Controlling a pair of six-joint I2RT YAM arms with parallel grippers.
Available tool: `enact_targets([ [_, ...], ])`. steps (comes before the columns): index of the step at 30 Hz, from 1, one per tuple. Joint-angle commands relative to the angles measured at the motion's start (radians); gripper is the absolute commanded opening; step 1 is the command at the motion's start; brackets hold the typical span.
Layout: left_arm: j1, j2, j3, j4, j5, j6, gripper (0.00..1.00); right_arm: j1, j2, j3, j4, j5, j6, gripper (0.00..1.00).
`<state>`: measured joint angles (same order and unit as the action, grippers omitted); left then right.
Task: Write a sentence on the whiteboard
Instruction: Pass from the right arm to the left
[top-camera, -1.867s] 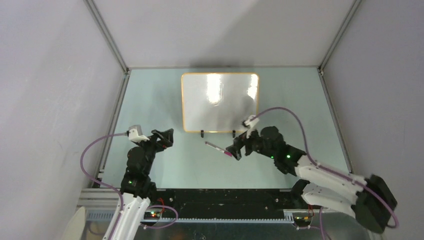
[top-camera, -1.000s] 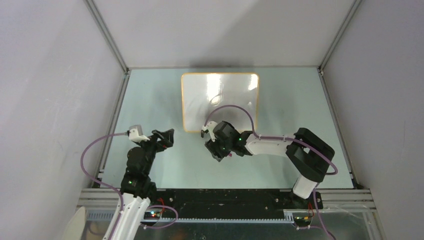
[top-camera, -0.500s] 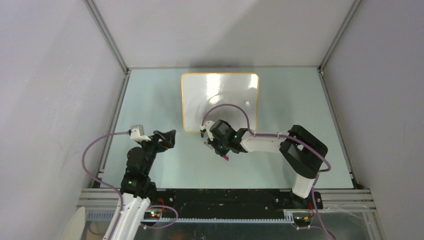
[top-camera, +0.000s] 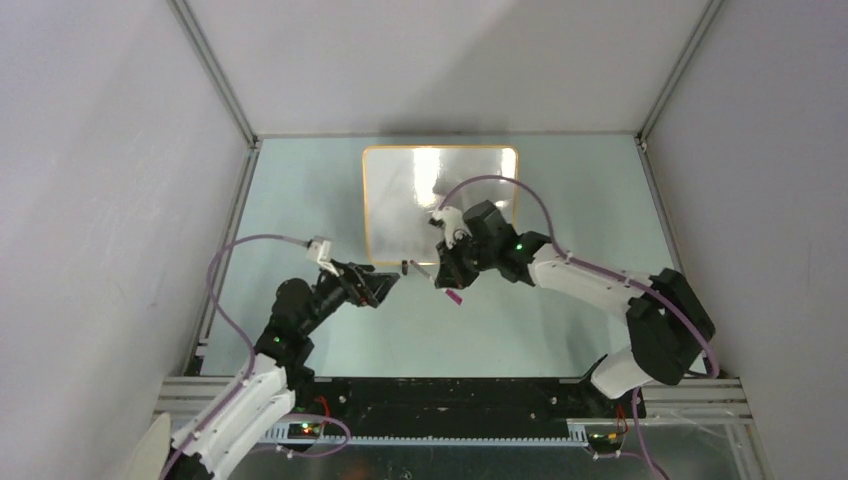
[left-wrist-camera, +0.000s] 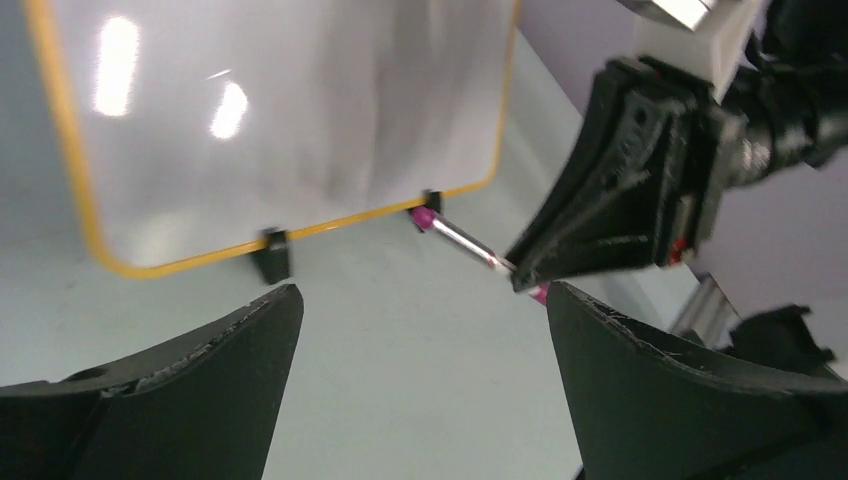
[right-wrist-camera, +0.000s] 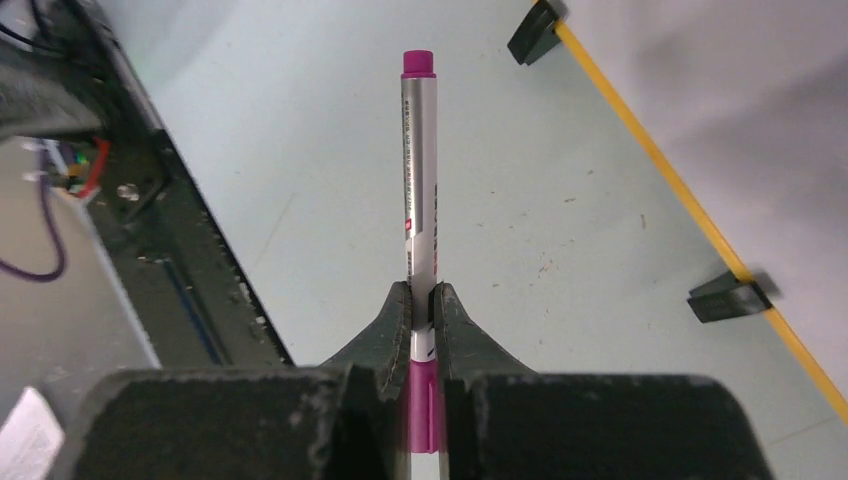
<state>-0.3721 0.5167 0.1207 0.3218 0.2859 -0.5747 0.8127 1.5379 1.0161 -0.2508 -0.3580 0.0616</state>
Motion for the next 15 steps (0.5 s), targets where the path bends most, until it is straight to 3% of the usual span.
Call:
enact_targets([
  [1, -0.071, 0.120, 0.132, 0.146, 0.069, 0.021, 0.99, -0.078, -0.092, 0.004, -0.056, -0.235, 0.040, 0.00],
  [7, -0.073, 0.256, 0.277, 0.147, 0.146, -0.100, 0.99, -0.147, -0.209, 0.004, -0.085, -0.288, 0.053, 0.00],
  [15, -0.075, 0.381, 0.261, 0.388, 0.166, -0.429, 0.94, -0.159, -0.295, 0.004, -0.019, -0.355, 0.110, 0.00],
])
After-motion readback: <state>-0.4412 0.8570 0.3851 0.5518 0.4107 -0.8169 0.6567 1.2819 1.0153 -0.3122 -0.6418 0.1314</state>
